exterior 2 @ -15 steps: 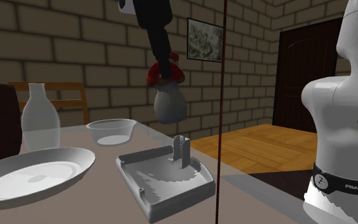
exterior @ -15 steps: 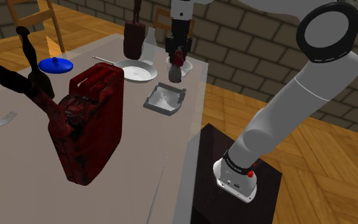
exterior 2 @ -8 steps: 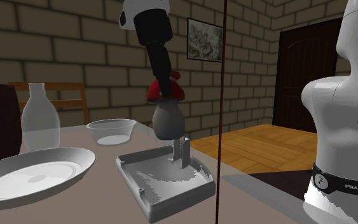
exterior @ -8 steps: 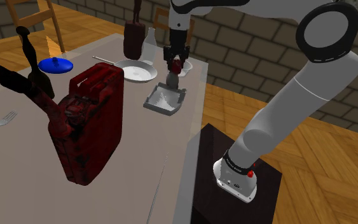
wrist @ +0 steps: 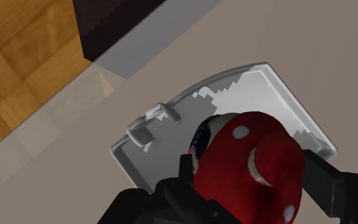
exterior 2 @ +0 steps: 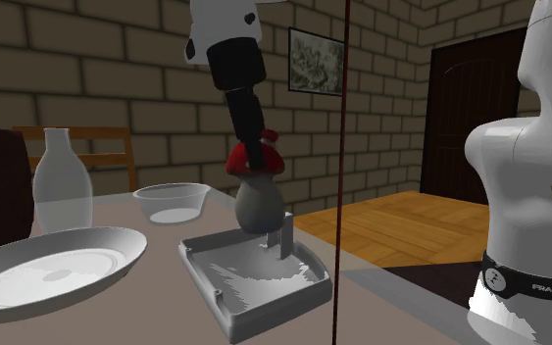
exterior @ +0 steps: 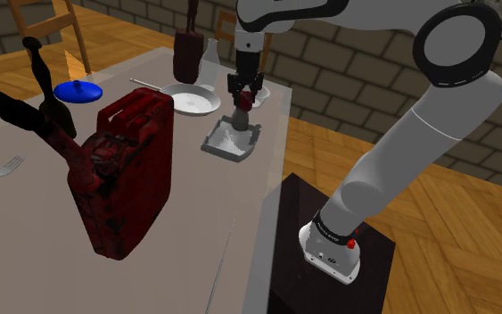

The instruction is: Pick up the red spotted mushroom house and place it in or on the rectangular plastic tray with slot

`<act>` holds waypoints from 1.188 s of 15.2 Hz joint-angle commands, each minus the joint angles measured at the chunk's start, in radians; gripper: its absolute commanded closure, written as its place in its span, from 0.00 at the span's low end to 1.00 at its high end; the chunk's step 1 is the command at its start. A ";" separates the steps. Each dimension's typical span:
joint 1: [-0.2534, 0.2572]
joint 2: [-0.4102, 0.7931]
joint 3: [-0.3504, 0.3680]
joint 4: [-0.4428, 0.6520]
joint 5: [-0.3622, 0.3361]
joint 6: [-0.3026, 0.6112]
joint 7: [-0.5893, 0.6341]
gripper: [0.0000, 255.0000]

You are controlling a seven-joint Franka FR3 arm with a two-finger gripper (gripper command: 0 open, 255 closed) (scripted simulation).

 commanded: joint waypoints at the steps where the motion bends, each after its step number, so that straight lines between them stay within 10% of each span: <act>1: 0.000 0.000 0.000 -0.001 0.000 0.001 0.000 1.00; 4: 0.000 0.000 0.000 -0.001 0.000 0.001 0.000 1.00; 5: 0.000 0.000 0.000 -0.001 0.000 0.001 0.000 0.00; 18: 0.000 0.022 -0.001 0.149 0.000 -0.126 0.000 0.00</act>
